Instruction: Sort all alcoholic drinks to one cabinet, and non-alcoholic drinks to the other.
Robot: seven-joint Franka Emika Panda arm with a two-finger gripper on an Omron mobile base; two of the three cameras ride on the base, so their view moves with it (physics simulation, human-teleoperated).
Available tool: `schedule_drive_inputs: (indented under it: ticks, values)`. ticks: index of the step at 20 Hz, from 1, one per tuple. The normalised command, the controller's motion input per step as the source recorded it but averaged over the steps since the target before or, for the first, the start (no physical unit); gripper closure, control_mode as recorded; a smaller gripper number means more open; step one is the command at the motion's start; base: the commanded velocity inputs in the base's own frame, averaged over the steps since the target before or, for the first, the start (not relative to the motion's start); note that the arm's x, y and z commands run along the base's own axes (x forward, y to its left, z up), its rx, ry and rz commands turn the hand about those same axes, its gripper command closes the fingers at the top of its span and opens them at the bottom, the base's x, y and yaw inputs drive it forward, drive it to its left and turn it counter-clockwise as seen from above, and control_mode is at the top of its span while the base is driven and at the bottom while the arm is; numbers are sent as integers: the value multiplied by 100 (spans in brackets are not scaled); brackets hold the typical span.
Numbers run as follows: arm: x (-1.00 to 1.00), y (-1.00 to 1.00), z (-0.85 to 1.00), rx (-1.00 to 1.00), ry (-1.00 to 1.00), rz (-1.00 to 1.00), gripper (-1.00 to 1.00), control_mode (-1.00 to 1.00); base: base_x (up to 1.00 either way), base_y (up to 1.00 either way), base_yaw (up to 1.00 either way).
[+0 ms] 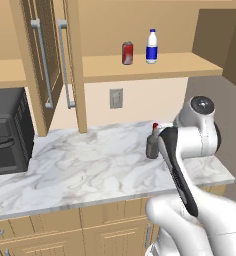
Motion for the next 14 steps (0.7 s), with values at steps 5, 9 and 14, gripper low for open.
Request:
schedule_drive_inputs:
  ticks: [5,9,14]
  values:
    - [36,10,-47,0,0,0,-100,-100,0,0,0]
    - [40,5,-46,0,5,0,-100,-100,0,0,0]
    - [41,0,-28,0,8,0,-100,-100,0,0,0]
